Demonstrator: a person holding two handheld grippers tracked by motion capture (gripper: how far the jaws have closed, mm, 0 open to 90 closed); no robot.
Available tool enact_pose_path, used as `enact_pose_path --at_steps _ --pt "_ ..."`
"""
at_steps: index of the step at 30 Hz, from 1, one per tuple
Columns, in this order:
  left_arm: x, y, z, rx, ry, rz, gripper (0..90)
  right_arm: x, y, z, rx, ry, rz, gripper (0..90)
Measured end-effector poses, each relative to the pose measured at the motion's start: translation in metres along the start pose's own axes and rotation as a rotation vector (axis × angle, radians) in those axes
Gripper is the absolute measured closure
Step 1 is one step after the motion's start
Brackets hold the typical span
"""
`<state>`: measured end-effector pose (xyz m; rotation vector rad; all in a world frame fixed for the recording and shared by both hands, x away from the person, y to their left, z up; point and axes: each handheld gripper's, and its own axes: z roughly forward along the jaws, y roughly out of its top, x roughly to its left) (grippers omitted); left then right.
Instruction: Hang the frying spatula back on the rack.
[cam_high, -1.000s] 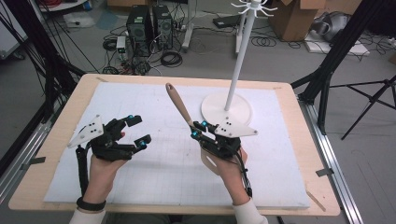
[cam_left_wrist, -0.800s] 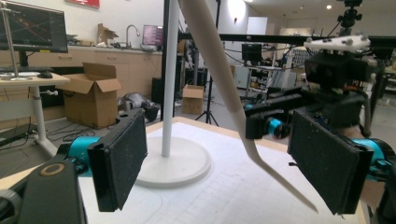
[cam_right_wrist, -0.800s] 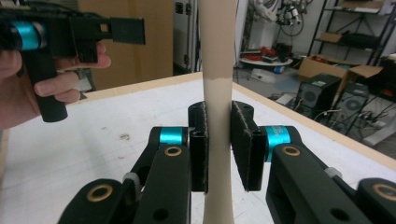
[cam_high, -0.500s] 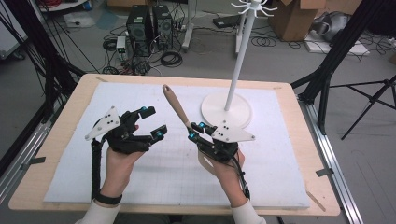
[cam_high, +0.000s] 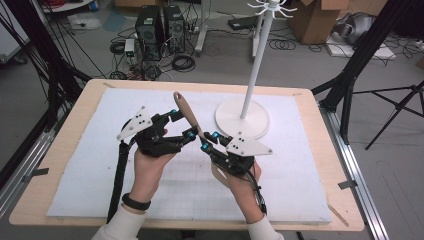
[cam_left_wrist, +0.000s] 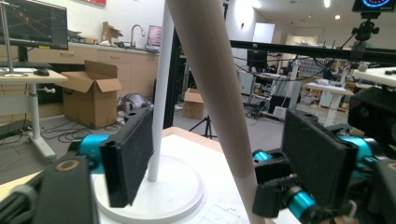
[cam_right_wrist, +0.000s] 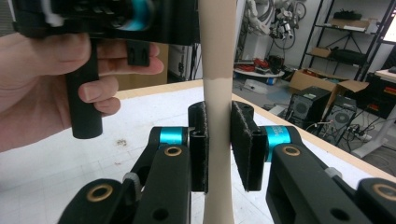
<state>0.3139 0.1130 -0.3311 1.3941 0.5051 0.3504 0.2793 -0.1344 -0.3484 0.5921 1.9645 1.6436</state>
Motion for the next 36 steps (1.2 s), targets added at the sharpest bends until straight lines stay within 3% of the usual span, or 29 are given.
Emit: enact_pose_path --at_steps 4,10,14,17,20,24,29,36 --pt "-0.0017 -0.0006 0.0049 0.013 0.013 -0.001 35.5 0.0005 -0.0003 -0.0002 -0.002 -0.003 -0.001 77.3" --pt "-0.0014 -0.0017 0.0076 0.01 -0.015 -0.029 48.2 0.001 -0.0014 0.0001 -0.001 -0.012 -0.006 77.4" --pt "-0.0021 -0.002 0.0078 0.006 -0.018 -0.029 53.3 0.0005 -0.0021 -0.0002 -0.002 -0.016 -0.002 77.3" --pt "-0.0023 -0.002 0.0078 0.009 -0.02 -0.021 64.1 0.0008 -0.0028 -0.0001 -0.006 -0.015 -0.002 77.3" --pt "-0.003 -0.0023 0.008 0.013 -0.023 -0.018 68.5 0.0009 -0.0032 0.0005 -0.004 -0.021 -0.006 77.3" --pt "-0.0026 -0.0029 0.0097 0.004 -0.061 -0.049 72.2 0.0009 -0.0037 0.0007 -0.001 -0.022 -0.002 77.2" --pt "-0.0044 -0.0036 0.011 0.012 -0.074 -0.021 74.4 0.0002 -0.005 0.0026 0.011 -0.018 -0.006 77.4" --pt "-0.002 -0.0026 0.0102 0.006 -0.097 -0.03 74.8 -0.0015 -0.0051 0.0026 0.004 0.0 0.002 77.6"
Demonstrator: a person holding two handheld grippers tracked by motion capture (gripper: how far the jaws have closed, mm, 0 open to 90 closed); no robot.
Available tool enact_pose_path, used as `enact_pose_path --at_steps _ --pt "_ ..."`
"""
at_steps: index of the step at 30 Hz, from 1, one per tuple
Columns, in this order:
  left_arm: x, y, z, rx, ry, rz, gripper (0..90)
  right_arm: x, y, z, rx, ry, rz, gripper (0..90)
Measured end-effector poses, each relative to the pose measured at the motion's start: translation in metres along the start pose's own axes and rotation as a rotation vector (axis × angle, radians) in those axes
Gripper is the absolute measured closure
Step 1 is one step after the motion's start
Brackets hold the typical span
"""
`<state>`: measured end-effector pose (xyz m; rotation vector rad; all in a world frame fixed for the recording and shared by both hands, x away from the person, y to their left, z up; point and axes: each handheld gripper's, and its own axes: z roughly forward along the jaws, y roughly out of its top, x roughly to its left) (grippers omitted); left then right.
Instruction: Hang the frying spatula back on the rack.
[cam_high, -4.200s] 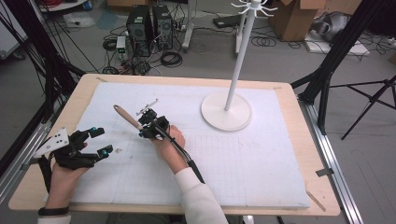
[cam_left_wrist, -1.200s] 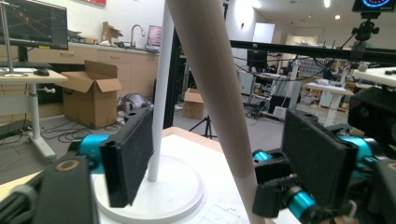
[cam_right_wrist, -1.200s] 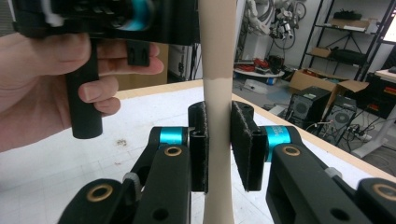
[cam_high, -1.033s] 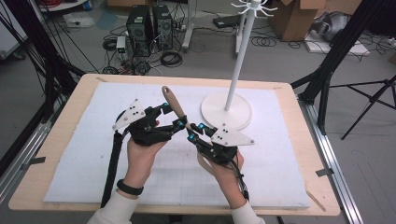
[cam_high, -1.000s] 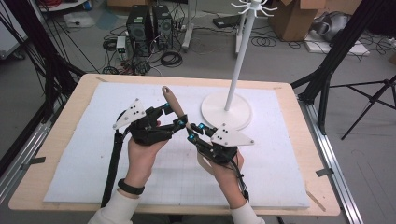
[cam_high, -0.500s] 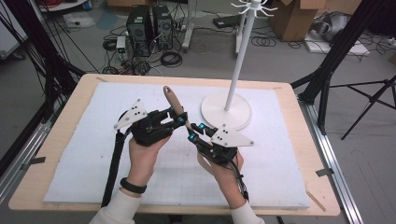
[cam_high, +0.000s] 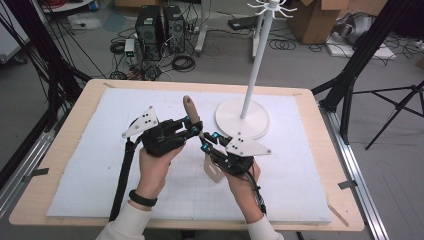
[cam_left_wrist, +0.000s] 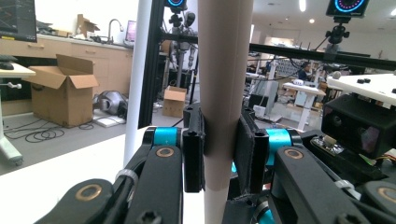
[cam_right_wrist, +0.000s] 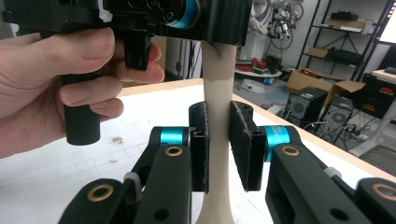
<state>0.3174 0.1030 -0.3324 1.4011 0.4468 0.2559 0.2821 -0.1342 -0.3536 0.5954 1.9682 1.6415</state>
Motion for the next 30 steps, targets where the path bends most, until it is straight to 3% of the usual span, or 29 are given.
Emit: enact_pose_path --at_steps 4,7,10,12,13,14,16,20,24,27,30 --pt "0.001 0.002 0.0 0.001 -0.026 0.002 74.9 0.0 0.001 -0.001 -0.009 0.011 -0.018 76.5" --pt "0.002 0.005 -0.001 0.021 -0.052 0.002 75.0 -0.001 0.003 -0.004 -0.026 0.026 -0.038 66.0" --pt "0.001 0.009 -0.002 0.038 -0.088 0.023 75.1 -0.004 0.005 -0.006 -0.031 0.064 -0.021 59.8" --pt "0.0 0.013 -0.003 0.042 -0.114 0.031 75.2 -0.01 0.008 -0.011 -0.042 0.125 -0.027 53.1" --pt "0.0 0.015 -0.003 0.045 -0.131 0.038 75.2 -0.01 0.008 -0.011 -0.042 0.125 -0.027 53.1" --pt "0.0 0.016 -0.004 0.044 -0.149 0.044 75.3 -0.014 0.011 -0.013 -0.037 0.187 -0.015 50.9" --pt "0.0 0.02 -0.005 0.045 -0.195 0.049 75.3 -0.016 0.012 -0.014 -0.04 0.205 -0.013 50.2" --pt "-0.003 0.026 -0.005 0.073 -0.285 0.075 75.3 -0.023 0.018 -0.016 -0.04 0.327 0.016 48.3" --pt "-0.006 0.03 -0.003 0.101 -0.388 0.105 75.3 -0.024 0.023 -0.013 -0.007 0.413 0.019 48.6" --pt "-0.006 0.031 -0.002 0.093 -0.47 0.091 75.3 -0.023 0.024 -0.01 0.011 0.485 0.014 49.6" --pt "-0.006 0.032 -0.001 0.104 -0.512 0.086 75.3 -0.021 0.024 -0.009 0.01 0.534 0.011 53.2"
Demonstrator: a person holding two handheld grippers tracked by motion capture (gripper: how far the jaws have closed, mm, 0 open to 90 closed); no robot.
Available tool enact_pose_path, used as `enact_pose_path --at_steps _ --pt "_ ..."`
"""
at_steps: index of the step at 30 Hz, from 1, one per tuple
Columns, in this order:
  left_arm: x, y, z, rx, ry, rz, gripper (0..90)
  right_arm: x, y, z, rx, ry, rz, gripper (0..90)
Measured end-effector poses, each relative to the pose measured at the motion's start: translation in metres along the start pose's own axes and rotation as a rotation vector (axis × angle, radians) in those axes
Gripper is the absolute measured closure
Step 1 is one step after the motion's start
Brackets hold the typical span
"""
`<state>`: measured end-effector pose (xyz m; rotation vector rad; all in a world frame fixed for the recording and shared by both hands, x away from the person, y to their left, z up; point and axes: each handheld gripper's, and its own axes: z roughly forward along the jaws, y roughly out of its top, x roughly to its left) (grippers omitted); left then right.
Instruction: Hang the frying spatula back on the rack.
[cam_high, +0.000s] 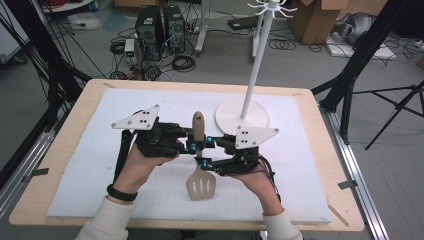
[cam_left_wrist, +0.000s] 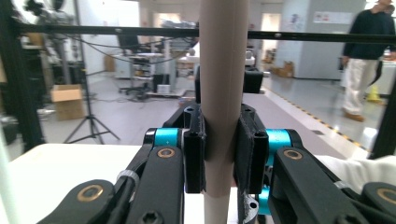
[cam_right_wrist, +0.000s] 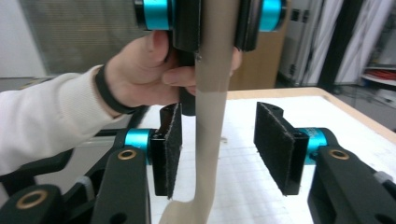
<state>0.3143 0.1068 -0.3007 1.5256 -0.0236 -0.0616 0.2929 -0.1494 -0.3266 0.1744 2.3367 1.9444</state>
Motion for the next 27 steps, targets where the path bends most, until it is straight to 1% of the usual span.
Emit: enact_pose_path --at_steps 2,4,6,9,10,12,14,16,21,24,25,27 --pt "0.0003 -0.0001 -0.0006 0.001 -0.016 -0.002 75.3 0.0006 0.0004 -0.0001 -0.008 0.029 -0.001 56.8" --pt "0.0009 -0.0004 -0.0008 0.005 -0.03 -0.007 75.3 0.0012 0.001 -0.0006 -0.017 0.043 -0.005 59.3" --pt "0.0011 -0.0009 0.0 0.009 -0.034 -0.009 75.3 0.0011 0.0013 -0.0009 -0.027 0.056 0.001 62.0" --pt "0.0018 -0.0015 0.0008 0.007 -0.046 -0.002 75.2 0.0006 0.0014 -0.0006 -0.03 0.064 -0.008 65.6" --pt "0.0019 -0.0015 0.0011 0.006 -0.051 -0.007 75.3 0.001 0.0014 -0.0005 -0.024 0.069 -0.002 67.8" --pt "0.0024 -0.0015 0.0015 0.007 -0.057 -0.008 75.2 0.0015 0.0012 0.0 -0.019 0.08 -0.004 69.0" --pt "0.0024 -0.0014 0.002 0.009 -0.06 -0.009 75.3 0.0017 0.0013 0.001 -0.019 0.081 -0.012 72.5" --pt "0.0021 -0.0009 0.0021 0.012 -0.062 0.004 75.3 0.0023 0.0012 0.0011 -0.015 0.076 -0.01 75.8" --pt "0.0025 -0.0007 0.0023 0.007 -0.068 0.01 75.2 0.002 0.0014 -0.0003 -0.012 0.075 -0.007 76.8" --pt "0.0025 -0.0005 0.0021 0.009 -0.059 0.009 74.9 0.0018 0.0015 -0.0001 -0.015 0.063 -0.006 77.5" --pt "0.0019 -0.0003 0.0025 0.008 -0.053 0.01 74.7 0.0015 0.0014 -0.0001 -0.017 0.065 0.0 77.6" --pt "0.0006 0.0004 0.0024 0.01 -0.035 0.02 73.5 0.0008 0.0015 -0.0002 -0.018 0.064 -0.005 77.7"
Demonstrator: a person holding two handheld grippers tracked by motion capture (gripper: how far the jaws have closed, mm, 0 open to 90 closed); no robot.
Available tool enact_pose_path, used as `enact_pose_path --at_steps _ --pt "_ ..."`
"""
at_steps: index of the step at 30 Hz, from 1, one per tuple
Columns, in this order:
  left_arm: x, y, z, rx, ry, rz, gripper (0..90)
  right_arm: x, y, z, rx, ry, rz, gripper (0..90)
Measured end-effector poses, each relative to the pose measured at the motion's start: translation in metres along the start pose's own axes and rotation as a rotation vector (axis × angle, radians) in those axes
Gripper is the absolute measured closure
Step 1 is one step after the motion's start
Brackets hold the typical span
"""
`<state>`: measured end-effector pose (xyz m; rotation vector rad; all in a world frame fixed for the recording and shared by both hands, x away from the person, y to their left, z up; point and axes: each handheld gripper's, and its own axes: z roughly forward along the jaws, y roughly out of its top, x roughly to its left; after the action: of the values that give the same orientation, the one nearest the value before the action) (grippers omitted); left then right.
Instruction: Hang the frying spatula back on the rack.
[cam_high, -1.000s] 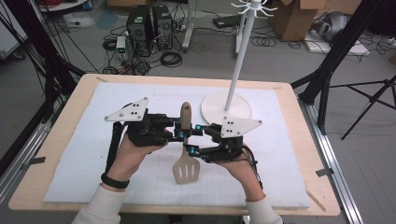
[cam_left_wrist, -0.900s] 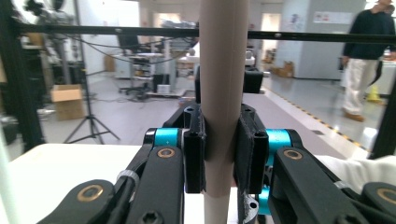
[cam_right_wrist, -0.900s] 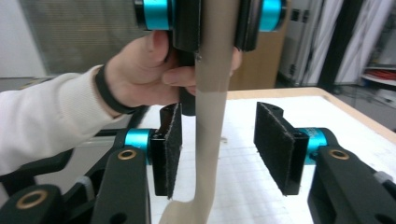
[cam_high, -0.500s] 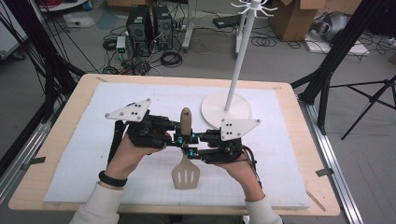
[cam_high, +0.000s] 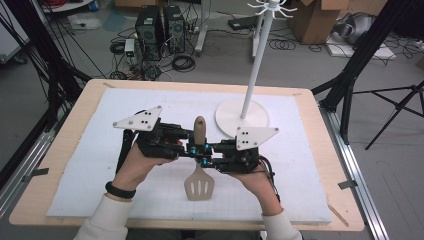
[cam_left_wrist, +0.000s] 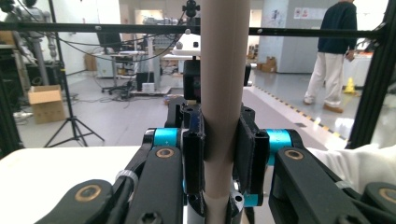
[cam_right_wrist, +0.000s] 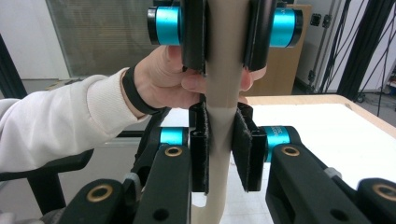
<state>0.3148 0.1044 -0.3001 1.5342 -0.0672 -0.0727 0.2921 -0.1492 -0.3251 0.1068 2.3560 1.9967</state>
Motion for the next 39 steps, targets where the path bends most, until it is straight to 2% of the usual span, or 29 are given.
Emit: enact_pose_path --at_steps 2,5,6,11,14,16,18,22,31,39 --pt "0.0 0.001 -0.002 -0.002 0.043 -0.005 60.5 0.0 0.0 -0.001 -0.001 -0.013 -0.009 77.7" --pt "0.0 0.003 -0.009 -0.016 0.084 -0.015 49.3 -0.001 0.001 -0.005 -0.009 -0.031 -0.009 77.7" --pt "-0.001 0.003 -0.012 -0.009 0.102 -0.007 45.4 -0.001 0.001 -0.007 -0.015 -0.033 -0.004 77.8" --pt "-0.009 0.002 -0.029 -0.002 0.167 0.014 32.0 -0.008 0.001 -0.016 -0.019 -0.083 -0.005 77.8" --pt "-0.015 -0.004 -0.04 0.0 0.178 0.017 27.7 -0.017 0.002 -0.024 -0.018 -0.111 0.006 77.8" --pt "-0.018 -0.009 -0.047 0.01 0.212 0.025 26.1 -0.019 0.002 -0.025 -0.017 -0.12 0.005 77.8" --pt "-0.02 -0.015 -0.055 0.015 0.229 0.018 24.6 -0.024 0.004 -0.029 -0.012 -0.138 0.018 77.8" --pt "-0.026 -0.029 -0.07 0.026 0.291 0.007 20.1 -0.033 0.009 -0.038 -0.012 -0.165 0.026 77.8" --pt "-0.04 -0.056 -0.099 0.042 0.332 -0.018 19.8 -0.058 0.024 -0.057 -0.025 -0.208 0.035 77.8" --pt "-0.05 -0.073 -0.111 0.038 0.35 -0.024 19.7 -0.083 0.037 -0.071 -0.022 -0.262 0.054 77.9"
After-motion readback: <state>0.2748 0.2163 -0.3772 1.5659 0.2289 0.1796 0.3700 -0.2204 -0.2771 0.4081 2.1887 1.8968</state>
